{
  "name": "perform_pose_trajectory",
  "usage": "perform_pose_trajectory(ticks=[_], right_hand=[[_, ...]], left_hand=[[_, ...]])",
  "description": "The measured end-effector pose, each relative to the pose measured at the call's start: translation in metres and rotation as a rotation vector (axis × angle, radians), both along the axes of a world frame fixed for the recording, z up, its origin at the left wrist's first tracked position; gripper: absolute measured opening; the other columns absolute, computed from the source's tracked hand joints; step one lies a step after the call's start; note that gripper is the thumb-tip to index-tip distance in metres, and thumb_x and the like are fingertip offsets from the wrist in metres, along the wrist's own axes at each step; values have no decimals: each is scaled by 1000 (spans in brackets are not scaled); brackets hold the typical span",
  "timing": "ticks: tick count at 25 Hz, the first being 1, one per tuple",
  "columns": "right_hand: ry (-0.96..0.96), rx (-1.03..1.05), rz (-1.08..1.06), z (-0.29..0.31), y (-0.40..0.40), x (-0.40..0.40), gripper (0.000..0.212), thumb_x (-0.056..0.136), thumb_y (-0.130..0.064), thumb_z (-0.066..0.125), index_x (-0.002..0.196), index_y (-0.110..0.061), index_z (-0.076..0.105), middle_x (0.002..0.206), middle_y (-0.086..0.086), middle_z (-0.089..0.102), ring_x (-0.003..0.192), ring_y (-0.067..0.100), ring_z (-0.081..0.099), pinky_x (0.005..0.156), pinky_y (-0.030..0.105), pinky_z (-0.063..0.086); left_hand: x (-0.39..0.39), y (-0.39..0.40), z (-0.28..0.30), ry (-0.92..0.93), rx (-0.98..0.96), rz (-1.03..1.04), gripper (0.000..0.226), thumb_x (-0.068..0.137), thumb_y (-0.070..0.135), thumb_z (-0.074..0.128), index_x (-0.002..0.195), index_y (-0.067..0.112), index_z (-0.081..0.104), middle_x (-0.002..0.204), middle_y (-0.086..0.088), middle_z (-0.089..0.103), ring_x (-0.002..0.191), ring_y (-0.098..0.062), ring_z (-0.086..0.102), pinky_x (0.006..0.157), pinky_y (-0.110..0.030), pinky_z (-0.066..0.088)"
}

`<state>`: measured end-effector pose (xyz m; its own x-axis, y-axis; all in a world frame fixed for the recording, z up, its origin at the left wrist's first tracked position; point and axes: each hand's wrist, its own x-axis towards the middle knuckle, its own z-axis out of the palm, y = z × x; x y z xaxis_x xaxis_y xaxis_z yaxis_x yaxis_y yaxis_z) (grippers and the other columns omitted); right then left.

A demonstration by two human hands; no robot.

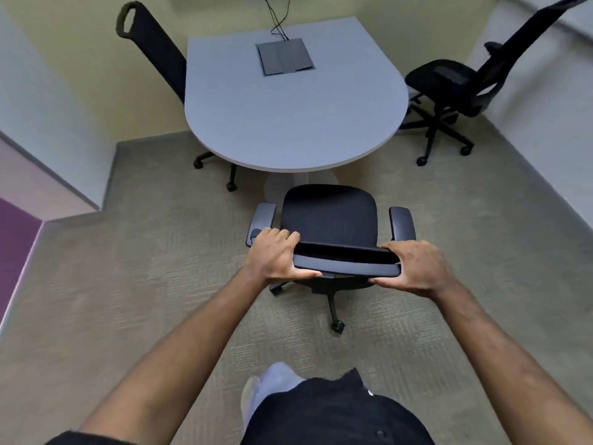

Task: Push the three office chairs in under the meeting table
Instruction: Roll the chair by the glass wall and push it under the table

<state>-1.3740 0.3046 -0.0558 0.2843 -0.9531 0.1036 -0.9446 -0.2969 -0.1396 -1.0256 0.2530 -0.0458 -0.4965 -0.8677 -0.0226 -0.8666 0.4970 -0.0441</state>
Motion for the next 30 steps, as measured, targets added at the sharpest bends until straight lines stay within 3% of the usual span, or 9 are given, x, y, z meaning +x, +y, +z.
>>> perform_pose_trajectory(ticks=[4,7,16,24,30], right_hand=[[4,-26,57,-1,-6,-18,91,69,-106,35,118,-39,71,95,-18,75,83,10,72,67,26,43],[23,-38,73,-1,-15,-26,91,70,-106,35,117,-38,71,91,-18,73,79,9,71,66,26,43],[61,12,101,-3,-43,-39,85,67,-97,56,122,-34,71,102,-15,76,93,14,73,82,38,57],[63,34,103,2,-78,-13,88,69,-99,54,127,-34,69,109,-15,76,101,13,73,88,39,57],[12,25,99,4,-103,12,101,70,-107,32,127,-32,69,109,-14,77,99,13,73,87,40,58]], left_hand=[[-15,8,-3,14,22,49,112,63,112,17,105,19,64,95,-1,68,85,-24,62,86,-41,48],[-21,6,-3,10,26,64,112,63,112,18,106,19,64,96,0,68,86,-24,62,86,-41,48],[-30,-4,-7,-4,3,95,113,62,113,17,102,18,66,92,-1,68,83,-24,62,87,-41,49],[-8,-36,0,-32,32,101,111,64,111,22,110,19,64,99,0,67,90,-23,62,93,-40,47],[17,-64,-1,-28,5,100,106,66,110,28,106,19,63,95,0,66,86,-22,60,89,-39,47]])
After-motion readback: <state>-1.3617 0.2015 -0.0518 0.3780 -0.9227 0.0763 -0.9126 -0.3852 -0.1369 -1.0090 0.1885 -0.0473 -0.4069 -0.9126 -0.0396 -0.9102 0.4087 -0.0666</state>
